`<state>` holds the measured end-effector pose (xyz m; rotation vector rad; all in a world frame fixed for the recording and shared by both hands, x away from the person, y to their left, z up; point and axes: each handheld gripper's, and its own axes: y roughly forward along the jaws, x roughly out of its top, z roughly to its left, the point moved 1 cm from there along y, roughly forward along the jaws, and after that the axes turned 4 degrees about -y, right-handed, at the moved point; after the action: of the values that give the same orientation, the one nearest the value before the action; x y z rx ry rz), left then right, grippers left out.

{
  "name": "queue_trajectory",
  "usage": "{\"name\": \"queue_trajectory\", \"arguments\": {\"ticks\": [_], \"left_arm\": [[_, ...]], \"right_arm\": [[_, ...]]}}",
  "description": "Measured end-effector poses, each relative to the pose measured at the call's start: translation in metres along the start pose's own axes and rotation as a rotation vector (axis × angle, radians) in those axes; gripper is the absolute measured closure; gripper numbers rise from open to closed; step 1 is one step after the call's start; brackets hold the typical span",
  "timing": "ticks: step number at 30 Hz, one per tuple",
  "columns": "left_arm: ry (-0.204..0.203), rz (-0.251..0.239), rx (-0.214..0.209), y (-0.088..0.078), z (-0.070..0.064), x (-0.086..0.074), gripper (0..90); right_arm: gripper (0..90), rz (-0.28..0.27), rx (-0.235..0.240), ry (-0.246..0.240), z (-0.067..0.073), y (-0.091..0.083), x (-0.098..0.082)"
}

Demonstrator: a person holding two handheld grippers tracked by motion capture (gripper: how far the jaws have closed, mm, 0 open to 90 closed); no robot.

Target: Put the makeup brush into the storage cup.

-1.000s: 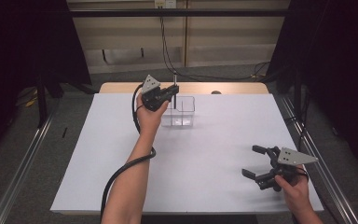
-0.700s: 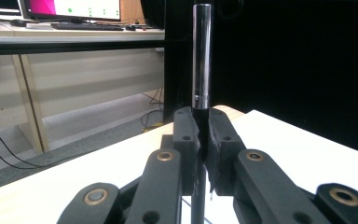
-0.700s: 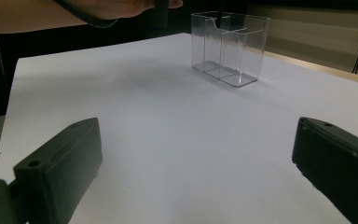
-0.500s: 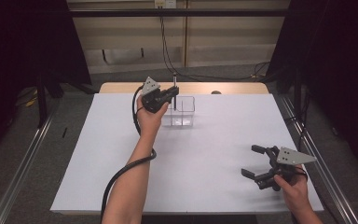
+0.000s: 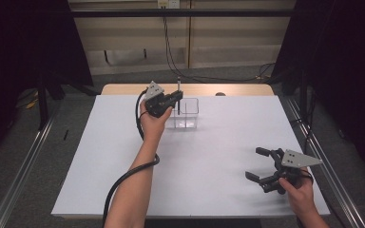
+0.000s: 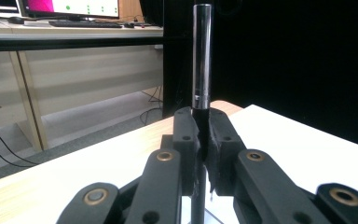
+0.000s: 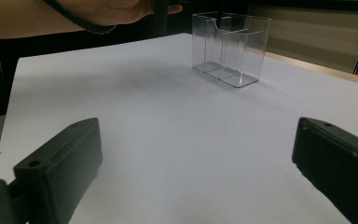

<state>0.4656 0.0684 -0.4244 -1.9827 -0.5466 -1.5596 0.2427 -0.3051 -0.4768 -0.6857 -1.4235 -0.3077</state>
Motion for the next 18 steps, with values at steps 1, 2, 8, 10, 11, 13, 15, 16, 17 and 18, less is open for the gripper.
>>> {"name": "queue_trajectory", "arguments": {"ticks": [1,2,8,10,11,13,15,16,17,18], "left_arm": [[-0.004,-0.001,0.000,-0.0003,0.0000,-0.0005,83.4],[-0.001,0.002,0.001,-0.0008,0.0003,-0.0007,83.4],[-0.004,0.005,-0.001,-0.0018,0.0008,-0.0031,83.3],[-0.005,0.008,0.000,-0.0019,0.0008,-0.0037,83.3],[-0.004,0.008,0.000,-0.0020,0.0009,-0.0039,83.2],[-0.008,0.007,-0.005,-0.0021,0.0010,-0.0041,82.9],[-0.016,0.011,-0.004,-0.0022,0.0009,-0.0043,78.5],[-0.016,0.010,-0.012,-0.0027,0.0010,-0.0044,74.5],[-0.017,0.010,-0.016,-0.0032,0.0007,-0.0042,70.3],[-0.020,0.011,-0.018,-0.0041,0.0007,-0.0039,66.9]], "right_arm": [[1.3,0.000,0.000,0.000,0.0000,0.0001,0.0000],[1.4,-0.001,0.000,-0.001,0.0000,0.0002,0.0001],[1.3,-0.001,0.003,-0.003,-0.0004,0.0013,0.0007],[1.3,-0.001,0.004,-0.003,-0.0005,0.0015,0.0008],[1.4,-0.002,0.005,-0.005,-0.0006,0.0024,0.0011],[1.3,0.000,0.006,-0.004,-0.0007,0.0027,0.0013],[1.3,0.000,0.007,-0.005,-0.0007,0.0037,0.0015],[1.3,-0.002,0.007,-0.004,-0.0007,0.0043,0.0015],[1.4,-0.001,0.008,-0.003,-0.0007,0.0047,0.0016],[1.3,0.000,0.011,-0.003,-0.0007,0.0050,0.0017]]}}
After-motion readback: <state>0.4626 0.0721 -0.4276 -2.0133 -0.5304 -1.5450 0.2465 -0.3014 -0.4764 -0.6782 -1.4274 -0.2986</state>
